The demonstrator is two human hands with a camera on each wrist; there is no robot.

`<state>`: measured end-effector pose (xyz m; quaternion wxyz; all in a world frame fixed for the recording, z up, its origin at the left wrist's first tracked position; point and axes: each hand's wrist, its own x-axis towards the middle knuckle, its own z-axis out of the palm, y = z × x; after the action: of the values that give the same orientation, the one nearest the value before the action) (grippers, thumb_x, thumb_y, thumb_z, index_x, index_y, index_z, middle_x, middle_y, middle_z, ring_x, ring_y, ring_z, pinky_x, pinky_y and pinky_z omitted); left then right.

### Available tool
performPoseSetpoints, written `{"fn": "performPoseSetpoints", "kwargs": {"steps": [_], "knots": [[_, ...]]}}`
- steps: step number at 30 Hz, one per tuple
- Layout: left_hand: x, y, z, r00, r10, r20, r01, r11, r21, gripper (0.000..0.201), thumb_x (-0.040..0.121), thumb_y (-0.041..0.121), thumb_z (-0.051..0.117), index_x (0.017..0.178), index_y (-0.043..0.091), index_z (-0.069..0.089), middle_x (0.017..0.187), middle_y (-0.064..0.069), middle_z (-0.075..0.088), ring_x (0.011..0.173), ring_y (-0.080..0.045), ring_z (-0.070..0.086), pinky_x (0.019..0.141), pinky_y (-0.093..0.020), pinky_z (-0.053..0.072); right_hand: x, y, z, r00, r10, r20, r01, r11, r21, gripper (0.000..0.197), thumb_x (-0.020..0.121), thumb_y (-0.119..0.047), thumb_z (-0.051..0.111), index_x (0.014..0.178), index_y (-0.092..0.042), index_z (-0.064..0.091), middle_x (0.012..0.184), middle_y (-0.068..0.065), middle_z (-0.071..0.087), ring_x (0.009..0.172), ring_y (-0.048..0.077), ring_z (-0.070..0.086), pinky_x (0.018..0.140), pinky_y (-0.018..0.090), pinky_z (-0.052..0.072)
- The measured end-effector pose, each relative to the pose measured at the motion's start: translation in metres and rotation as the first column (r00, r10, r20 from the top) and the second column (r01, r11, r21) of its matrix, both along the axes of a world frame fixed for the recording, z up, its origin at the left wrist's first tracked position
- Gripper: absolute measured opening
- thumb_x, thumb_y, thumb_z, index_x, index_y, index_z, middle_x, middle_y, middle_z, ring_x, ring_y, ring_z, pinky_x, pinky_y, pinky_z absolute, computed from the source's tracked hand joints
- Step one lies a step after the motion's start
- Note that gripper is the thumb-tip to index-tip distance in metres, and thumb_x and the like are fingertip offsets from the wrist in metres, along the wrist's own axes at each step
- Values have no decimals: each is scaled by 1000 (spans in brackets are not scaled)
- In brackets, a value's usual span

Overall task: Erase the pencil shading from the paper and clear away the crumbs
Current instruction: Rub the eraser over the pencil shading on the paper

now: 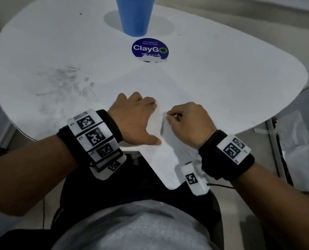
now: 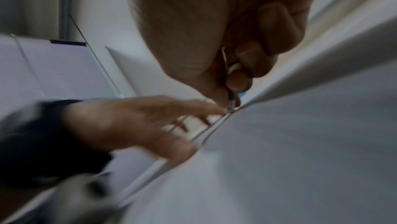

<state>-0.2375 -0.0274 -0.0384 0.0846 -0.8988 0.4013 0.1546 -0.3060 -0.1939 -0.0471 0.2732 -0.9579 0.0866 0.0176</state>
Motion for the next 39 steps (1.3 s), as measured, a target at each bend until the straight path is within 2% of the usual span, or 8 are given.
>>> {"fn": "performPoseSetpoints", "kwargs": {"steps": [3, 9, 13, 18, 22, 27, 31, 39], "knots": [[-1, 1, -2, 1000, -1, 5, 1, 1000, -12, 101, 78, 88, 43, 156, 26, 24, 165, 10, 16, 142, -23, 27, 108, -47, 32, -7, 9, 3, 986, 147, -79, -142, 988, 65, 16, 92, -32, 62, 91, -28, 78, 81, -17, 72, 69, 2, 61, 73, 30, 54], [2, 2, -4, 1000, 6, -14, -6, 1000, -15, 103, 78, 88, 42, 158, 28, 17, 166, 10, 10, 145, -23, 21, 111, -46, 28, 7, -20, 4, 996, -83, 30, 84, 996, -34, 17, 91, -27, 61, 91, -24, 77, 81, -8, 73, 80, 18, 66, 78, 38, 56], [1, 1, -5, 1000, 9, -13, -9, 1000, -21, 104, 75, 89, 37, 158, 29, 18, 166, 10, 10, 144, -22, 21, 110, -46, 29, -7, 8, 4, 987, 133, -96, -127, 990, 64, 15, 93, -28, 62, 91, -27, 77, 55, -26, 58, 58, -2, 56, 62, 24, 48], [1, 1, -6, 1000, 18, -23, -18, 1000, -11, 103, 78, 88, 41, 159, 29, 15, 166, 10, 8, 146, -22, 18, 112, -45, 26, 7, -14, 4, 997, -67, 26, 69, 996, -63, 17, 92, -26, 59, 93, -26, 76, 85, -8, 74, 82, 20, 67, 78, 37, 55], [0, 1, -6, 1000, 14, -18, -14, 1000, -19, 103, 77, 88, 41, 158, 29, 17, 166, 10, 9, 145, -22, 20, 111, -46, 28, -7, 8, 7, 989, 127, -70, -126, 992, 12, 17, 93, -27, 61, 95, -26, 77, 72, -18, 66, 72, 8, 62, 72, 28, 53], [1, 2, -7, 1000, 14, -26, -15, 1000, -18, 104, 79, 88, 41, 159, 28, 15, 166, 9, 8, 146, -23, 18, 113, -46, 26, 8, -25, 7, 995, -97, -9, 96, 992, -76, 18, 93, -29, 58, 94, -26, 76, 89, -6, 74, 85, 20, 67, 79, 35, 55], [0, 1, -7, 999, 20, -30, -21, 999, -31, 103, 78, 87, 43, 158, 28, 18, 166, 9, 10, 144, -23, 20, 112, -46, 27, -8, 0, 6, 994, 93, -52, -95, 995, -26, 17, 94, -29, 60, 95, -24, 76, 85, -7, 74, 78, 16, 66, 73, 32, 53], [0, -1, -8, 999, 26, -24, -26, 1000, -11, 104, 78, 88, 40, 159, 27, 15, 166, 8, 9, 144, -25, 19, 112, -46, 27, 3, -12, 3, 1000, 12, -12, -13, 994, -107, 19, 93, -27, 57, 90, -23, 75, 76, -9, 71, 74, 19, 65, 71, 33, 53]]}}
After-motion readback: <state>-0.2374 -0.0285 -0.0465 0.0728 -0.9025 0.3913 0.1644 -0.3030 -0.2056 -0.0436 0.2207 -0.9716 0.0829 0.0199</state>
